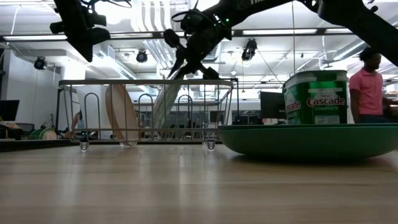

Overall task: Sort dishes
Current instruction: Put the blue patterned plate on the dish rack

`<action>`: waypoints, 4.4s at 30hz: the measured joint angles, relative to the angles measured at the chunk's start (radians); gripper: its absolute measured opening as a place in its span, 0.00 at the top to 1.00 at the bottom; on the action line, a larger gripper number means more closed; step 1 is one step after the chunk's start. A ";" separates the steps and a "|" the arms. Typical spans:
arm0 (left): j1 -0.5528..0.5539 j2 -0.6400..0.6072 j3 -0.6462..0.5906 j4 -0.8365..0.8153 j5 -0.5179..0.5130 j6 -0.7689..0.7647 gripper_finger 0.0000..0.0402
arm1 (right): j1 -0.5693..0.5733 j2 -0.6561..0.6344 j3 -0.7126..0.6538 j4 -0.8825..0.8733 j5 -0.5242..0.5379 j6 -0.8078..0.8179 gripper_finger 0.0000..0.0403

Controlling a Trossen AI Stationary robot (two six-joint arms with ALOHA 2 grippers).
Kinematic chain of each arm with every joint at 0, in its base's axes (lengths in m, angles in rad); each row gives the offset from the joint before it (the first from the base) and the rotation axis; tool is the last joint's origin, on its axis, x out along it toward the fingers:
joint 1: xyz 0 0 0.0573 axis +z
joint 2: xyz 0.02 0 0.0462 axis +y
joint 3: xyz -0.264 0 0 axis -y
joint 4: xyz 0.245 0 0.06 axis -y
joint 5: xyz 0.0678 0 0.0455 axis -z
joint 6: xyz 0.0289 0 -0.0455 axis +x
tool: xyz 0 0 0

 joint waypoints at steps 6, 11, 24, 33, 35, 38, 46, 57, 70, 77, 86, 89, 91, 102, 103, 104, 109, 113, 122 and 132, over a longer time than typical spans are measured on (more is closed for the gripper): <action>0.000 0.000 0.000 0.000 0.000 0.000 1.00 | 0.003 0.037 0.000 0.018 -0.002 -0.010 0.96; 0.000 0.000 0.000 0.000 0.000 0.000 1.00 | 0.005 0.047 0.000 0.033 -0.002 -0.009 0.96; 0.000 0.000 -0.015 0.000 0.000 0.000 1.00 | 0.005 0.048 0.000 0.033 0.012 0.003 0.87; 0.000 0.000 -0.015 0.000 0.000 0.000 1.00 | 0.003 0.050 -0.001 0.036 0.014 0.011 0.86; 0.000 0.000 -0.015 0.000 0.000 0.000 1.00 | 0.004 0.050 -0.001 0.036 0.014 0.011 0.87; 0.000 0.000 -0.015 0.000 0.000 0.000 1.00 | 0.004 0.050 -0.001 0.038 0.016 0.011 0.86; 0.000 0.000 -0.016 0.000 0.000 0.000 1.00 | 0.005 0.049 -0.001 0.061 0.058 0.067 0.78; 0.000 0.000 -0.016 0.000 0.000 0.000 1.00 | 0.004 0.038 -0.001 0.063 0.235 0.095 0.63; 0.000 0.001 -0.016 0.000 0.000 0.000 1.00 | 0.009 -0.017 -0.001 0.163 0.111 0.149 0.63; -0.001 0.001 -0.016 0.000 0.001 0.000 1.00 | 0.026 0.021 -0.001 0.263 0.116 0.141 0.68; -0.001 0.001 -0.016 0.000 0.001 0.000 1.00 | 0.034 0.031 -0.002 0.328 0.113 0.161 0.73; -0.001 0.001 -0.016 0.000 0.001 0.000 1.00 | 0.034 0.031 -0.002 0.323 0.127 0.175 0.73; -0.001 0.001 -0.017 0.000 0.001 0.000 1.00 | 0.034 0.030 -0.002 0.315 0.154 0.175 0.73; -0.001 0.001 -0.034 -0.003 0.001 0.000 1.00 | 0.016 0.028 -0.001 0.221 0.280 0.179 0.70; -0.001 0.001 -0.034 -0.003 0.001 0.000 1.00 | 0.015 0.028 -0.001 0.212 0.281 0.179 0.71; -0.001 0.001 -0.035 -0.003 0.001 0.000 1.00 | 0.014 0.028 -0.001 0.202 0.282 0.179 0.71; -0.001 0.000 -0.036 -0.003 0.001 0.000 1.00 | 0.013 0.028 -0.001 0.176 0.342 0.178 0.73; -0.001 0.000 -0.038 -0.002 0.001 0.000 1.00 | 0.012 0.028 -0.001 0.140 0.357 0.178 0.74; -0.001 0.000 -0.040 -0.001 0.001 0.000 1.00 | 0.013 0.026 0.000 0.034 0.251 0.175 0.73; -0.001 0.000 -0.040 0.000 0.001 0.000 1.00 | 0.013 0.027 -0.010 0.028 0.149 0.176 0.74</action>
